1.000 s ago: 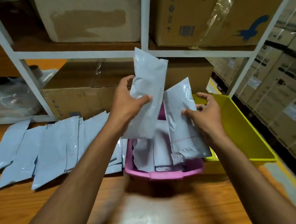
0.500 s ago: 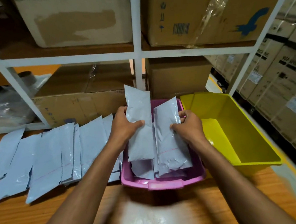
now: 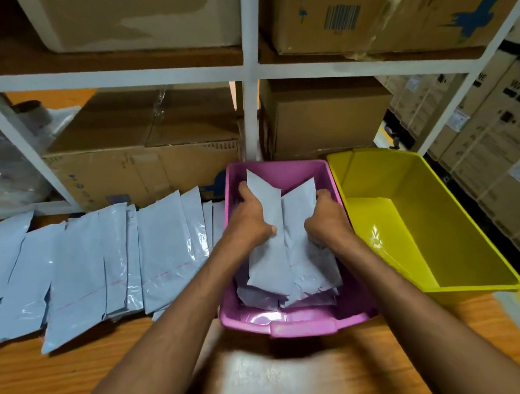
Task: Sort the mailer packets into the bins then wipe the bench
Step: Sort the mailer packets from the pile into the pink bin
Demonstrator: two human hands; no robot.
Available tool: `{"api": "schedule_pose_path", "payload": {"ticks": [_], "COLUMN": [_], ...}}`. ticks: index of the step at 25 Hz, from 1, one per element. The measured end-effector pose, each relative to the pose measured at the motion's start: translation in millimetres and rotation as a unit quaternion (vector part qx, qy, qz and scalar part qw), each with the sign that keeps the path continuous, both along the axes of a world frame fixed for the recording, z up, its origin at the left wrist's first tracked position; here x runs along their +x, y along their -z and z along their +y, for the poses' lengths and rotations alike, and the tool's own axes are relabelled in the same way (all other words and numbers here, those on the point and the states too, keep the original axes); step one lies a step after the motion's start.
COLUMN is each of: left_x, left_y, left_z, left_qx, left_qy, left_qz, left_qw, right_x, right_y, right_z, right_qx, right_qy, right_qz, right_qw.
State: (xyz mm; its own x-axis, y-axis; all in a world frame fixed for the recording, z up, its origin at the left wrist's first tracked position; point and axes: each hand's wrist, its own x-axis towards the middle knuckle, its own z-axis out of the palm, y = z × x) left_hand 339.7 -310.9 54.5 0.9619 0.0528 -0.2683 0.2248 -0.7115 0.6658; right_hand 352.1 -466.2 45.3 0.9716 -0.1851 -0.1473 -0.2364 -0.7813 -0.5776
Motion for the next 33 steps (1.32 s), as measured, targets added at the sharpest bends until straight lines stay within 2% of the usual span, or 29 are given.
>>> {"api": "schedule_pose_path", "payload": {"ticks": [2,4,8,11,13,15,17,19,21,24,27,33], "left_x": [-4,-8,-11,-9,-9,-13,-21,-35,-55,-87,-115,-155], "left_y": [10,19,26,33,35,29,18,4,-7,-17,-13,3], "left_z": [-7,-11,-13,-13,-11,-9,-3,8,19,33,55,131], "left_qx": [0.159,0.296,0.397,0.424,0.404,0.366,0.287,0.188,0.077,-0.084,-0.150,-0.163], "left_qy": [0.042,0.101,0.156,0.185,0.194,0.189,0.152,0.074,-0.017,-0.117,-0.175,-0.232], "left_qz": [-0.044,-0.087,-0.046,-0.017,-0.004,-0.026,-0.092,-0.181,-0.255,-0.271,-0.274,-0.239], "left_qw": [0.985,0.946,0.903,0.886,0.894,0.911,0.941,0.963,0.964,0.952,0.934,0.929], "right_x": [-3,-8,-13,-12,-11,-9,-7,-14,-33,-66,-90,-130], "right_y": [9,20,22,22,25,26,23,14,1,-18,-32,-43], "right_z": [4,7,10,11,10,5,0,-3,0,14,37,111], "right_qx": [-0.085,-0.164,-0.305,-0.297,-0.281,-0.245,-0.140,0.007,0.144,0.264,0.311,0.306], "right_qy": [-0.048,-0.116,-0.163,-0.203,-0.229,-0.224,-0.177,-0.100,-0.057,-0.066,-0.083,-0.099], "right_qz": [-0.019,-0.039,-0.046,-0.015,0.018,0.013,-0.017,-0.054,-0.080,-0.091,-0.107,-0.136], "right_qw": [0.995,0.979,0.937,0.933,0.932,0.943,0.974,0.993,0.985,0.958,0.941,0.937]}}
